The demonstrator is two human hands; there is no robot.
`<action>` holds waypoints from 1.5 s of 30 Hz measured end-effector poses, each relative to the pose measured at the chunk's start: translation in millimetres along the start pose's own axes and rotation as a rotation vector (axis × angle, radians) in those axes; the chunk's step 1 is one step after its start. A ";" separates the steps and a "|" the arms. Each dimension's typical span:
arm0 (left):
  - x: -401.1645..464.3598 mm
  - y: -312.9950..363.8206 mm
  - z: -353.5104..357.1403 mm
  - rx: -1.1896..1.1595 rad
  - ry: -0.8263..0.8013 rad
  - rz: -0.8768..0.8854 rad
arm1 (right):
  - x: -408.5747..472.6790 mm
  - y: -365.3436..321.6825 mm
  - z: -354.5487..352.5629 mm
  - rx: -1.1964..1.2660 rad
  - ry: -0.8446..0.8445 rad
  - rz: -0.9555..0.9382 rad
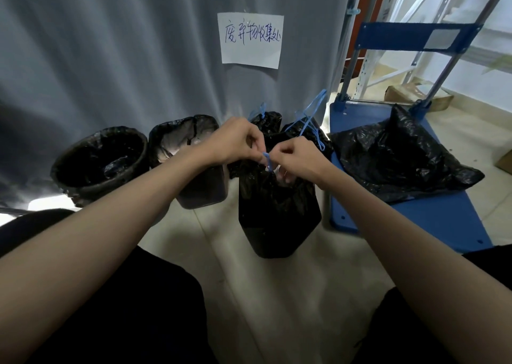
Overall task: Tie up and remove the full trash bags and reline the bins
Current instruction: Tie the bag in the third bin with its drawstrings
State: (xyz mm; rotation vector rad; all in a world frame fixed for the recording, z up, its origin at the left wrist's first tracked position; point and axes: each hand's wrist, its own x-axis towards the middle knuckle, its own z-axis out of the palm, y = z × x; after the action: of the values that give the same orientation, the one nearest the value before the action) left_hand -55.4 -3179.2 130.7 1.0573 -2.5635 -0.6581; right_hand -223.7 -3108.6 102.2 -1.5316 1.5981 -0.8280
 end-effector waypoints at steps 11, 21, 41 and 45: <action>11.2 -17.4 3.4 0.164 -0.155 -0.059 | 0.8 10.8 -12.8 0.206 -0.011 -0.048; 17.7 -35.9 31.7 0.342 -0.133 -0.043 | -5.8 -7.3 -25.3 0.150 0.123 -0.135; 18.4 6.8 15.8 -0.247 -0.074 0.044 | -4.3 -29.8 -23.7 0.297 0.236 -0.267; 18.0 5.9 17.7 -0.389 -0.038 -0.028 | 2.1 -22.7 -23.6 0.370 0.274 -0.247</action>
State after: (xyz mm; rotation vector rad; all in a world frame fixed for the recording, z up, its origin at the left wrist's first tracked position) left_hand -78.8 -3183.2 120.2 0.9539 -2.3184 -1.1364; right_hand -232.5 -3113.4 133.4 -1.4029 1.3543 -1.4369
